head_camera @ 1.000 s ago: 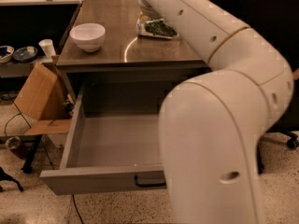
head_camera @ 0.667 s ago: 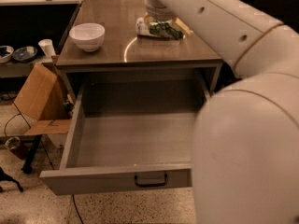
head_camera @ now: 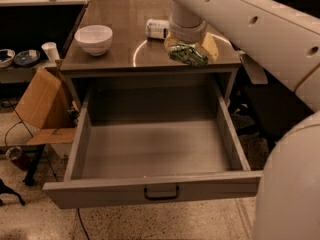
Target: Place green can into top drawer
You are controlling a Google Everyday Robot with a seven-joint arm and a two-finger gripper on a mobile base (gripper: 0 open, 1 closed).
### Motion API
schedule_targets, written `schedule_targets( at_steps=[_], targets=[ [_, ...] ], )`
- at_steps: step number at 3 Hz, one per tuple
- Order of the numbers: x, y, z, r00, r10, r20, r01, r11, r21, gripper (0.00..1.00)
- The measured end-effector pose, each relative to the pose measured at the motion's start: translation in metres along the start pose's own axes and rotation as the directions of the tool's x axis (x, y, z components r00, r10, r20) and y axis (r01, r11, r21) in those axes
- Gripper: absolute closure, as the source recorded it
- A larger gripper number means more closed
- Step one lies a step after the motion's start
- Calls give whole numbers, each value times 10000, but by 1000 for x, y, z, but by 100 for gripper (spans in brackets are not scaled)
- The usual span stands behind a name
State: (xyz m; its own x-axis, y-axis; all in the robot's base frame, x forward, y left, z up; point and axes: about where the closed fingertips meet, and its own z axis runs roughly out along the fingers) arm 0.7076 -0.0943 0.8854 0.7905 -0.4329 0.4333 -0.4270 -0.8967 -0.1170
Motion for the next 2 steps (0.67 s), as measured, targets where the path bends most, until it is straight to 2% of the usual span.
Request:
schedule_targets(
  at_steps=[1, 2],
  targets=[
    [-32, 22, 40, 9892, 138, 1459, -85, 9993, -375, 100],
    [-73, 35, 89, 9486, -141, 3161, 280, 9988, -394, 100]
  ],
)
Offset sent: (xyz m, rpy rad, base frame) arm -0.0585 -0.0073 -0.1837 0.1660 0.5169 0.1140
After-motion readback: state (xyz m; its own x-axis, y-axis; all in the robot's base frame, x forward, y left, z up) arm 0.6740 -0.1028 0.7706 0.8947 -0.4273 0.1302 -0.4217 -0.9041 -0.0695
